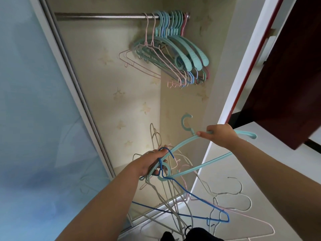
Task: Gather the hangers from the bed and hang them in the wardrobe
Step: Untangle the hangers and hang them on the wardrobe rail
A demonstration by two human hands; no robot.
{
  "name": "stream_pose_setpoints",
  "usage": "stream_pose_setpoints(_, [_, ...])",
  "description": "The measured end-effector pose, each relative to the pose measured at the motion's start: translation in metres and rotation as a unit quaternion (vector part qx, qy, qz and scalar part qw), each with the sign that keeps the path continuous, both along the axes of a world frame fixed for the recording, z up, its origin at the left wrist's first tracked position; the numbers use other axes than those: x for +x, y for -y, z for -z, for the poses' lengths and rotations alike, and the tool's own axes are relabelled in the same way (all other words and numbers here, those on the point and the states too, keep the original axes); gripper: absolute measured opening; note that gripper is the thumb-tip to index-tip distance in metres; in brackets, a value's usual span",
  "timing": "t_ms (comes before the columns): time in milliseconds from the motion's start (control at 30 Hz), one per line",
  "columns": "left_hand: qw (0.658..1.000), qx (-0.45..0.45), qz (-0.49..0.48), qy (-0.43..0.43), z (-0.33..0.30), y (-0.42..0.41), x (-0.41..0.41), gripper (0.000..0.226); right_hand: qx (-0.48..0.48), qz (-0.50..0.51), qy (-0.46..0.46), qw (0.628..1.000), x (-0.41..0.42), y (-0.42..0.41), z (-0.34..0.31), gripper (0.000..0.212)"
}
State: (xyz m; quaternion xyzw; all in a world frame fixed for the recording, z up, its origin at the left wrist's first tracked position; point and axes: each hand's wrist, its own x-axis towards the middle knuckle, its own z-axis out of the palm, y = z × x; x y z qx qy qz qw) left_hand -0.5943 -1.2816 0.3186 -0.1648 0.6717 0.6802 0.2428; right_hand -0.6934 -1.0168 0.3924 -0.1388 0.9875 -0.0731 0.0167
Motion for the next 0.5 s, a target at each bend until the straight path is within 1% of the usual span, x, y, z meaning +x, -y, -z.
stream_pose_setpoints(267, [1.000,0.021,-0.013,0.019,-0.004,-0.004,-0.008,0.047,0.068,-0.018,-0.017,0.997,-0.005,0.008,-0.003,0.063])
stream_pose_setpoints(333, [0.999,0.038,-0.014,0.025,-0.005,-0.004,-0.009,0.045,0.068,-0.008,-0.035,0.997,-0.005,0.012,0.000,0.063])
stream_pose_setpoints(400, [0.998,0.049,-0.018,0.031,-0.005,-0.003,-0.010,0.040,0.041,0.008,-0.062,0.997,-0.004,0.018,0.005,0.058])
stream_pose_setpoints(433, [0.998,0.051,-0.023,0.033,-0.005,-0.003,-0.011,0.039,0.011,0.018,-0.087,0.996,0.001,0.023,0.008,0.052])
stream_pose_setpoints(500, [0.997,0.056,-0.037,0.038,-0.006,-0.006,-0.011,0.038,-0.076,0.024,-0.169,0.982,0.018,0.037,0.015,0.043])
